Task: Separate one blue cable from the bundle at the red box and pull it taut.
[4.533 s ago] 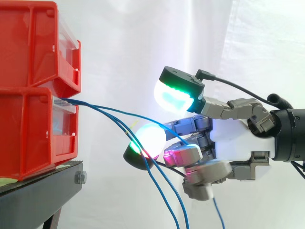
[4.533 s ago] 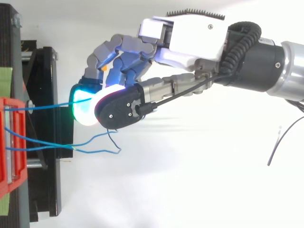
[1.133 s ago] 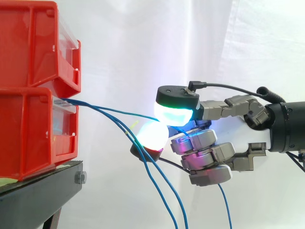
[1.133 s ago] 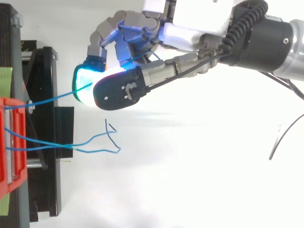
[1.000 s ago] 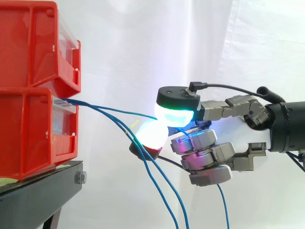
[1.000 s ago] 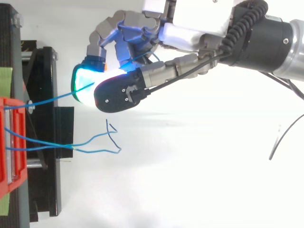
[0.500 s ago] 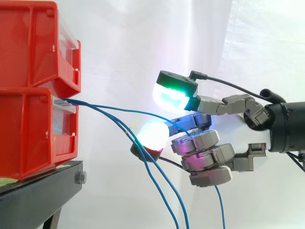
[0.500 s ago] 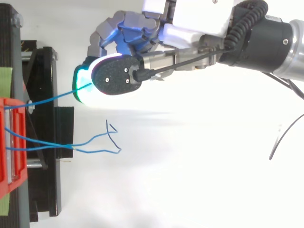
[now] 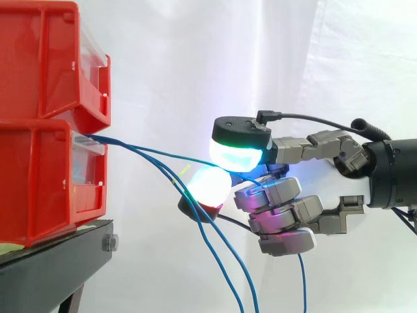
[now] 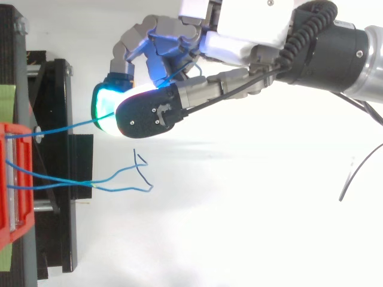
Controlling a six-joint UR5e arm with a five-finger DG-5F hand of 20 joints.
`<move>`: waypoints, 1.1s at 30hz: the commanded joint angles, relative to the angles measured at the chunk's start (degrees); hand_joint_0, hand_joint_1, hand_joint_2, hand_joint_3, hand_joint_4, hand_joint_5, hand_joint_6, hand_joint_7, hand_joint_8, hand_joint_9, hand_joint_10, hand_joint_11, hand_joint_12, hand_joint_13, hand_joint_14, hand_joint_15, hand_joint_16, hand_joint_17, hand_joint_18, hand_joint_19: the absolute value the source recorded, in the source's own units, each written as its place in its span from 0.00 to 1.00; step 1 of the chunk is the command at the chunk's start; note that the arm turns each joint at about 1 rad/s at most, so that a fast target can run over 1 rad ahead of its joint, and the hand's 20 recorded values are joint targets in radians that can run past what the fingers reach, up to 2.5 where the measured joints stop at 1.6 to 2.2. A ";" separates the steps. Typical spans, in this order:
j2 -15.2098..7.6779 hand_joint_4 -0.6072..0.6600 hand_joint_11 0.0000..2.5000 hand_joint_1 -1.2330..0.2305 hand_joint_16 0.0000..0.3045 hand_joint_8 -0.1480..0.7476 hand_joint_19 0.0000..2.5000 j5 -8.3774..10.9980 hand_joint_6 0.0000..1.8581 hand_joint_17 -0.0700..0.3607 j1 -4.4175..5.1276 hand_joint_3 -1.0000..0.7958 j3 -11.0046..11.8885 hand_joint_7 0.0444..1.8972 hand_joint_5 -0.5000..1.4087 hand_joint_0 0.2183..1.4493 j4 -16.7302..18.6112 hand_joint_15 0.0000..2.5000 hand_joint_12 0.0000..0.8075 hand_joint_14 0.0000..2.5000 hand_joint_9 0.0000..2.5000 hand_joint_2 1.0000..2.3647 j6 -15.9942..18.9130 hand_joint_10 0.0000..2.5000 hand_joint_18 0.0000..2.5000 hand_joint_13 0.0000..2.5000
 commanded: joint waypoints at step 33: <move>-0.01 0.38 0.43 0.33 0.13 0.42 0.66 -2.46 0.52 0.38 0.44 0.48 0.00 0.46 0.17 0.38 -2.29 0.46 0.39 1.00 0.20 0.01 6.64 1.00 0.39 0.30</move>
